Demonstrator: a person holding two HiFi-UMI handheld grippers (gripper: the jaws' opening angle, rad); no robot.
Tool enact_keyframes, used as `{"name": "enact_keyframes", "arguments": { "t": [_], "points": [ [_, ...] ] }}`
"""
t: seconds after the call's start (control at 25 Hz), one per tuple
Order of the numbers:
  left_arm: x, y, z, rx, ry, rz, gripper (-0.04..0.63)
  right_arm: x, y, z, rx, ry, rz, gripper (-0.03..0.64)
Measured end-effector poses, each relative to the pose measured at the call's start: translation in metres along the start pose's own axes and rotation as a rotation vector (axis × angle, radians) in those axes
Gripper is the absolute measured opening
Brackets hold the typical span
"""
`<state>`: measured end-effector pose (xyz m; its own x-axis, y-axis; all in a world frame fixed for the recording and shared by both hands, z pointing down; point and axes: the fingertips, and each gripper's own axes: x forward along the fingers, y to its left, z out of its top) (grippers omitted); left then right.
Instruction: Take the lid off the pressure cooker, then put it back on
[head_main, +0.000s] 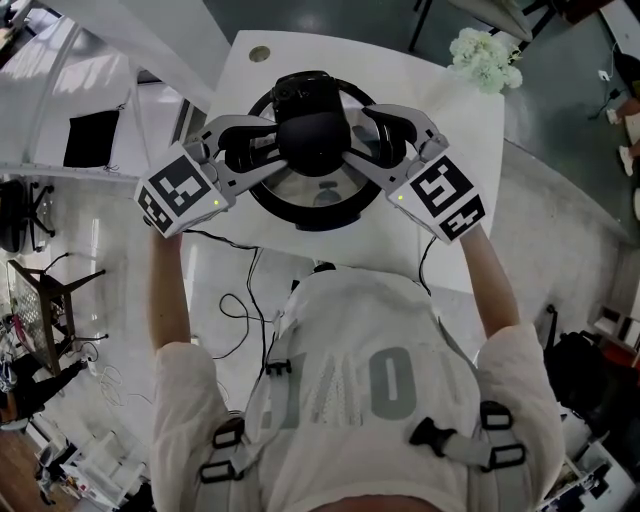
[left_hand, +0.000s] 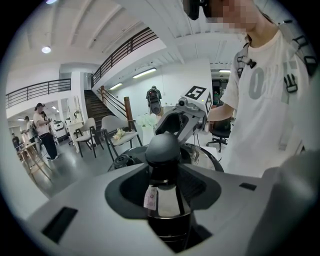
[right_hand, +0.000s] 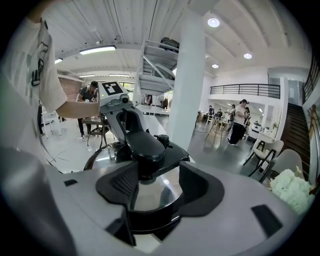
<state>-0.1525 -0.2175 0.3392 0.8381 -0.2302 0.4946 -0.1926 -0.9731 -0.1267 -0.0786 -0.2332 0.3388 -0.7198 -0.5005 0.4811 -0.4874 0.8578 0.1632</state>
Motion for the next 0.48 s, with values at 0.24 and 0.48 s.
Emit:
{"name": "enact_keyframes", "arguments": {
  "t": [0.24, 0.48],
  "points": [
    [-0.019, 0.011, -0.001, -0.074, -0.045, 0.094, 0.176, -0.009, 0.004, 0.006, 0.018, -0.033, -0.005, 0.259],
    [-0.058, 0.045, 0.056, -0.061, -0.219, 0.355, 0.175, -0.035, -0.024, 0.046, 0.146, -0.225, -0.067, 0.215]
  ]
}}
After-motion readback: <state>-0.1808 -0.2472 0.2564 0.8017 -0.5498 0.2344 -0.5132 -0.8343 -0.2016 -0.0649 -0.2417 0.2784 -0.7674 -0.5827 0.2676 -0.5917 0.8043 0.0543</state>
